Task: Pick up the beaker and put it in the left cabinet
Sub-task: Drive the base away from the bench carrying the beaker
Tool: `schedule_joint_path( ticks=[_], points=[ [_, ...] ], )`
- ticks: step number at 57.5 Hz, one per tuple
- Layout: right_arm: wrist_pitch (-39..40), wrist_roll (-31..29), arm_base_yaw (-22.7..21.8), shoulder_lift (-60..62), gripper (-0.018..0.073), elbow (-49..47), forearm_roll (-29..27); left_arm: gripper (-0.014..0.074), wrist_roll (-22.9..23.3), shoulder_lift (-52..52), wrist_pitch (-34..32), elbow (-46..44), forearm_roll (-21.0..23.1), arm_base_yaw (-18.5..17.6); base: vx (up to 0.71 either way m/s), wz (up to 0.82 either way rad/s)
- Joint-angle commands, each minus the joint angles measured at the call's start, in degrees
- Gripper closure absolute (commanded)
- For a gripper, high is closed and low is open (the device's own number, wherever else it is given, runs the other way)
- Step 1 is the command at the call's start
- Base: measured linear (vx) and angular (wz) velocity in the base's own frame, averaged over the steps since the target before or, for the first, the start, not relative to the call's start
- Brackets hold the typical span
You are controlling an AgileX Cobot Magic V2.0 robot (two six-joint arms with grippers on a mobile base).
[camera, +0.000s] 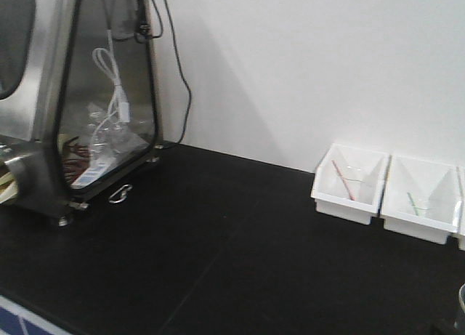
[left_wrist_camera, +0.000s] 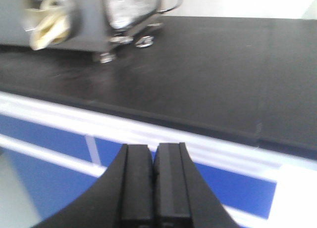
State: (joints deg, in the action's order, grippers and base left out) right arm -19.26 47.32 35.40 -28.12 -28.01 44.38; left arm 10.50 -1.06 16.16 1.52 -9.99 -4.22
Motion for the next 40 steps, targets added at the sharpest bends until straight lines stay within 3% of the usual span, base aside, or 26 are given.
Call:
schedule_joint_path(
  ticks=[1, 21, 40],
  points=[
    [3.29, -0.11, -0.22, -0.11, 0.0560, -1.81, 1.59, 0.0593, 0.24, -0.58, -4.76, -0.65, 0.01, 0.01, -0.15, 0.59],
    [3.29, -0.11, -0.22, -0.11, 0.0560, -1.81, 1.59, 0.0593, 0.24, -0.58, -4.76, -0.65, 0.01, 0.01, -0.14, 0.63],
    [3.29, -0.11, -0.22, -0.11, 0.0560, -1.81, 1.59, 0.0593, 0.24, -0.58, -4.76, -0.65, 0.01, 0.01, -0.08, 0.84]
  ],
)
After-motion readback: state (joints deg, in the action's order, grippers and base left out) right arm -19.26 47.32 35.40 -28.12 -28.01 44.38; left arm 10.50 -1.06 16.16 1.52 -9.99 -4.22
